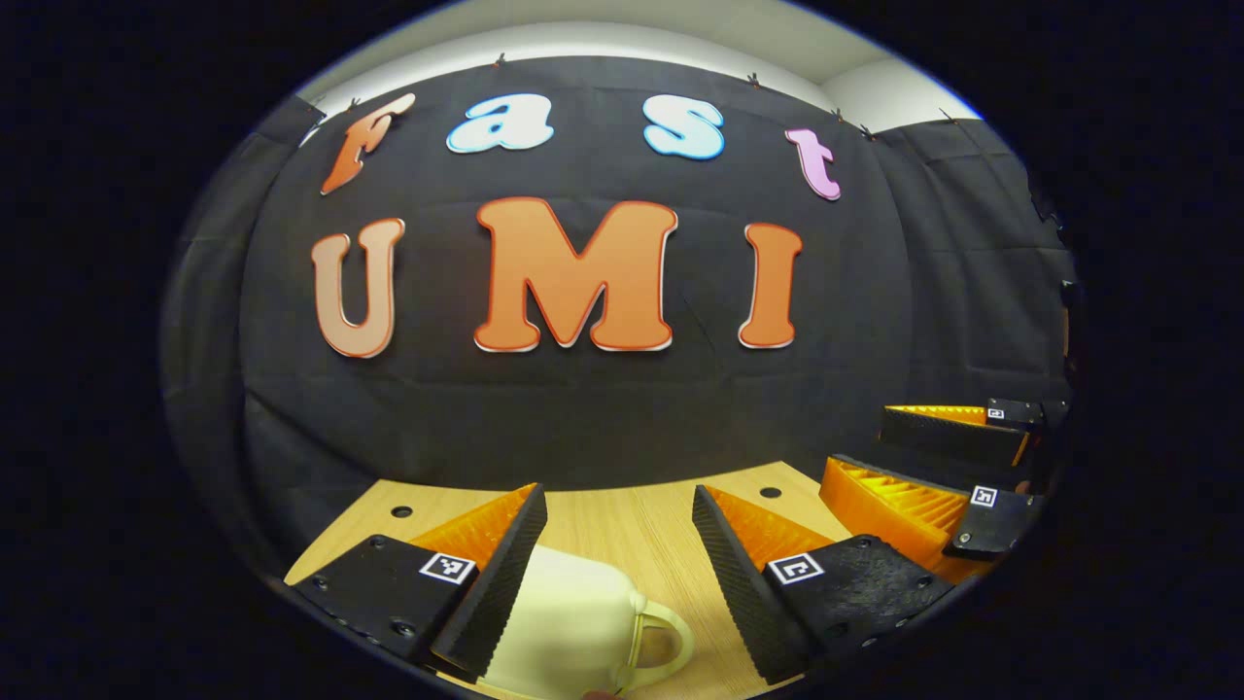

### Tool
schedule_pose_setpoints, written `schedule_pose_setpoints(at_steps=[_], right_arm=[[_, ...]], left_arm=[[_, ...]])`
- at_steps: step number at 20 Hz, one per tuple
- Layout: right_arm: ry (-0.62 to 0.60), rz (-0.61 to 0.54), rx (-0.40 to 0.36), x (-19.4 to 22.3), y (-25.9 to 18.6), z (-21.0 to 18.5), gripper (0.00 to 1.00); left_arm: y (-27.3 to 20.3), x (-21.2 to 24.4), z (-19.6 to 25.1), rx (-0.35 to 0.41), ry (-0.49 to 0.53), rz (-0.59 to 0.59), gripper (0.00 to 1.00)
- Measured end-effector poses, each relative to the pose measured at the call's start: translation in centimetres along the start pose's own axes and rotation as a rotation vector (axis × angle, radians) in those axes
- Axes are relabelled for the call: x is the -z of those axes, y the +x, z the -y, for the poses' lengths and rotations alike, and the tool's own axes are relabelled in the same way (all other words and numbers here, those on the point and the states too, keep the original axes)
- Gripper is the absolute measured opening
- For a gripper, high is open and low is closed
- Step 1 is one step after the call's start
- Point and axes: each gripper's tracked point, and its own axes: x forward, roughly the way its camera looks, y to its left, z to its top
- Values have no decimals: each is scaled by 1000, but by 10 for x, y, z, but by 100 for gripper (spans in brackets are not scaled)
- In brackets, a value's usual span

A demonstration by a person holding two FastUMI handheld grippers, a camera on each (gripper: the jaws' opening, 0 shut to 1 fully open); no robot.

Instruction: First open the suitcase, pack the skin care products into it, and then close the suitcase.

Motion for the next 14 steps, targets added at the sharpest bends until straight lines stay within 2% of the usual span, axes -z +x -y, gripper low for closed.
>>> schedule_pose_setpoints(at_steps=[5, 6, 8, 10, 13, 14], right_arm=[[-9, 89, -39, -47, 0, -18, 95], [-2, 105, -44, -55, 1, -21, 92], [13, 121, -44, -72, 5, -24, 95], [14, 149, -41, -89, 7, -29, 92], [-33, 215, -24, -115, 7, -34, 95], [-53, 229, -20, -118, 6, -36, 92]], left_arm=[[-16, -53, -10, -20, -25, 114, 94], [-19, -60, -11, -21, -34, 129, 93], [-22, -73, -19, -35, -33, 154, 95], [-23, -90, -25, -39, -23, 178, 95], [-25, -95, -34, -41, -21, 195, 94], [-25, -92, -35, -39, -26, 187, 94]])
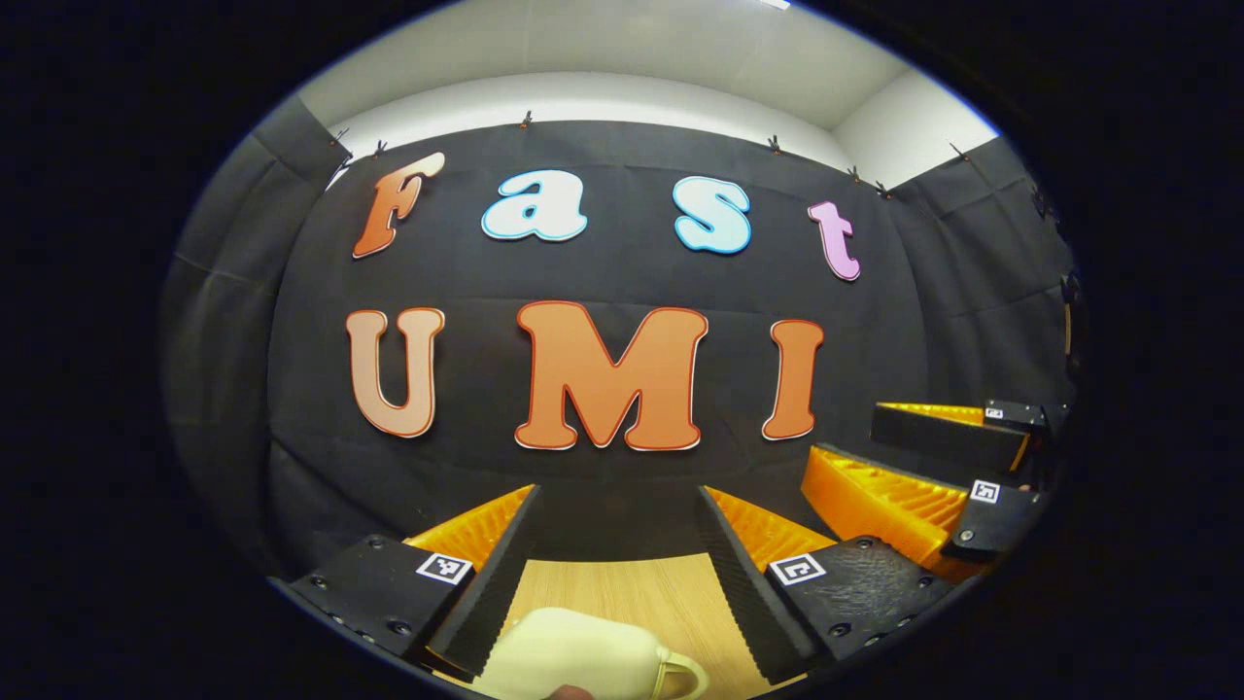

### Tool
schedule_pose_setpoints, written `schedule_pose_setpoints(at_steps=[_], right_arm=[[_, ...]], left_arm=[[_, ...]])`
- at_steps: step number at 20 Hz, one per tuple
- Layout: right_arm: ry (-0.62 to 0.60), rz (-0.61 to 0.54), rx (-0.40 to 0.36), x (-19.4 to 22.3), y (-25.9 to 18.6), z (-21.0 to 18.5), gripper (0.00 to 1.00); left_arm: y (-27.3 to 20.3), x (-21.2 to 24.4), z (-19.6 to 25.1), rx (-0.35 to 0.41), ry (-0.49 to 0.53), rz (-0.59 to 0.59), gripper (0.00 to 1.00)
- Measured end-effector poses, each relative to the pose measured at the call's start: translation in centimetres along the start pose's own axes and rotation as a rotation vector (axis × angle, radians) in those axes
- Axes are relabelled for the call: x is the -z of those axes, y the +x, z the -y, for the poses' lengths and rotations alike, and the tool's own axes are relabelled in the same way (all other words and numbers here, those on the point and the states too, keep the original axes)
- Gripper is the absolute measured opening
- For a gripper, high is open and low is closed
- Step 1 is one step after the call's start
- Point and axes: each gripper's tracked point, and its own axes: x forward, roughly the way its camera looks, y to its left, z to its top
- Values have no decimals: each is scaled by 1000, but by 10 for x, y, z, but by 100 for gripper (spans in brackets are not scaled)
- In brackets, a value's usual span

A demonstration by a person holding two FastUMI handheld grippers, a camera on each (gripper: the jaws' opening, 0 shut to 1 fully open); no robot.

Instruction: First open the suitcase, pack the skin care products into it, and then close the suitcase.

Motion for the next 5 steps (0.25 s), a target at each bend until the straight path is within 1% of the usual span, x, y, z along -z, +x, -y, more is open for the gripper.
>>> schedule_pose_setpoints(at_steps=[1, 5], right_arm=[[-14, 8, 3, -2, -1, -2, 94], [0, -22, 26, 7, -6, -7, 94]], left_arm=[[0, 6, -2, -1, -4, -9, 95], [3, 26, -7, -2, -22, -62, 96]])
